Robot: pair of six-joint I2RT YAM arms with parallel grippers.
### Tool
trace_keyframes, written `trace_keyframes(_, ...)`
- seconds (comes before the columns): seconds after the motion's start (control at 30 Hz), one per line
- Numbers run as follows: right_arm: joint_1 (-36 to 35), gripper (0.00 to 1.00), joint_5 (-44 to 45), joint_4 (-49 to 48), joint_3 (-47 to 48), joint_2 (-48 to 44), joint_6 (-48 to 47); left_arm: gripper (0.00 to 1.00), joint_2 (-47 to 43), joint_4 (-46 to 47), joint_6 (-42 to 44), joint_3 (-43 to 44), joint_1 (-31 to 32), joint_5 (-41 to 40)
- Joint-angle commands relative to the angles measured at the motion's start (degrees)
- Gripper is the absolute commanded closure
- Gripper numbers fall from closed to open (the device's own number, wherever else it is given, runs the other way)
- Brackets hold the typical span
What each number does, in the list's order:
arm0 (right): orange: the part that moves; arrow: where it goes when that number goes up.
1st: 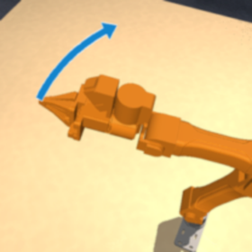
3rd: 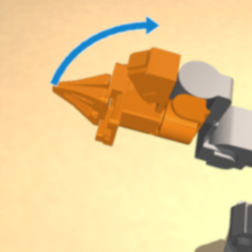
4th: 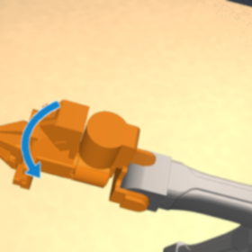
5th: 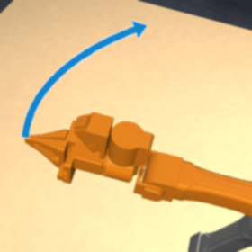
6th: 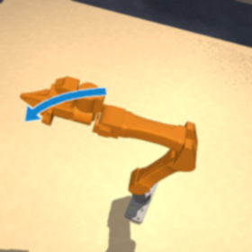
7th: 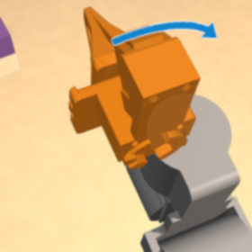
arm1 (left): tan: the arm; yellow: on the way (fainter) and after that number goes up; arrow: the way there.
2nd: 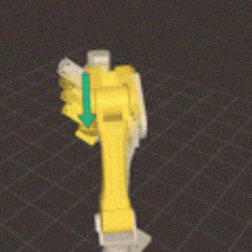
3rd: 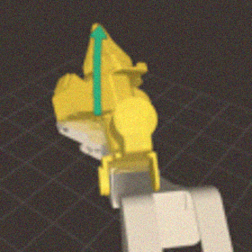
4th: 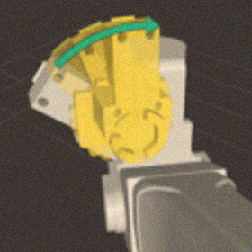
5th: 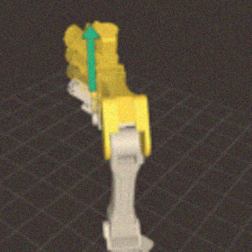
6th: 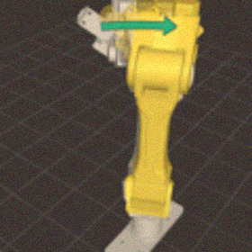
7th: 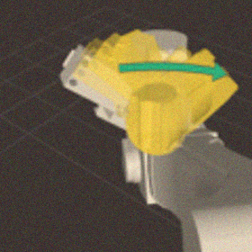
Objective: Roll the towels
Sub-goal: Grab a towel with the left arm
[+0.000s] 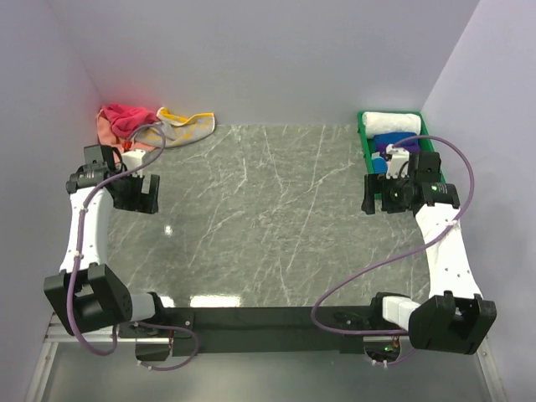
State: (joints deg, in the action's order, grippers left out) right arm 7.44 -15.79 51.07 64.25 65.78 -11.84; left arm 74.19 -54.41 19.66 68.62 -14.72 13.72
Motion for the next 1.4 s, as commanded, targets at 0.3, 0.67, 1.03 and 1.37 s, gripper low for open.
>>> trace_keyframes(0.3, -0.59, 0.00, -1.61, 0.43, 2.28, 3.65, -0.38, 0.01, 17.20, 13.26, 15.19, 9.87, 8.56, -12.04)
trace_keyframes(0.67, -0.94, 0.00, -2.75, 0.87, 2.64, 8.93, -0.91, 0.07, 38.02, 28.03, 36.58, 25.07, 10.94, -4.66)
trace_keyframes(1.03, -1.03, 0.00, -4.59, 1.49, 3.86, 13.23, -0.38, 0.06, 53.31, 42.97, 41.34, 32.70, 12.43, -3.69)
trace_keyframes(1.37, -1.03, 0.00, -5.74, 3.07, 6.15, 15.78, -0.56, 0.25, 67.39, 45.44, 40.91, 45.63, 12.96, -8.00)
